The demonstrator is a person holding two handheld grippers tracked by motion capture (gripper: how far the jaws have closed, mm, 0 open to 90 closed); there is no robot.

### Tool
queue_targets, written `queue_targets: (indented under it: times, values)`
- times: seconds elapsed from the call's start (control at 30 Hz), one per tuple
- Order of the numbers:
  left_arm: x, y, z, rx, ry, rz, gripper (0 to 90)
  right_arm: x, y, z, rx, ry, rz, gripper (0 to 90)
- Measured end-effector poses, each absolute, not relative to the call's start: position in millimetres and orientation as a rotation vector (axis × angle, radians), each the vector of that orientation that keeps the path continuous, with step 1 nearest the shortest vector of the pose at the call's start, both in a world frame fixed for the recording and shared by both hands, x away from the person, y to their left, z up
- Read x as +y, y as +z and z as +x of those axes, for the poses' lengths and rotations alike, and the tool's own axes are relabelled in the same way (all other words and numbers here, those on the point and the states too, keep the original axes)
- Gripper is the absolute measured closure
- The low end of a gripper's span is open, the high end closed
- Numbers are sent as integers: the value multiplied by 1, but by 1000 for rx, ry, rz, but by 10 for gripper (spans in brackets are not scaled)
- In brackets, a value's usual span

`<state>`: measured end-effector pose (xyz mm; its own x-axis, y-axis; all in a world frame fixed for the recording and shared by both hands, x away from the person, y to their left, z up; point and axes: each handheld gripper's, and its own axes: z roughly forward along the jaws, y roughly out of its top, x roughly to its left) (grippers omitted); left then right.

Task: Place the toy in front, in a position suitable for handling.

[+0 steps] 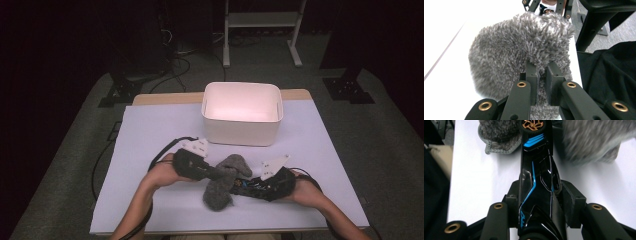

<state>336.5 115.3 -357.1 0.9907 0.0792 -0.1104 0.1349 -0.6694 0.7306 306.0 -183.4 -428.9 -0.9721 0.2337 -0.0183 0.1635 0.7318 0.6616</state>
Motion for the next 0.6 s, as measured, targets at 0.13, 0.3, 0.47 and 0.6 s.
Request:
queue_targets:
  times: [0.13, 0.3, 0.47, 0.6]
  values:
    - [156, -345, 340, 246, -27, 2303, 828, -166, -426, 316, 2827, 1079, 283, 555]
    - [207, -327, 340, 354, 57, 2329, 827, -156, -425, 326, 2818, 1085, 265, 555]
    - [241, -318, 338, 467, 142, 2418, 825, -152, -424, 335, 2817, 1089, 271, 555]
    - [256, -329, 342, 548, 183, 2485, 819, -149, -427, 340, 2818, 1057, 268, 554]
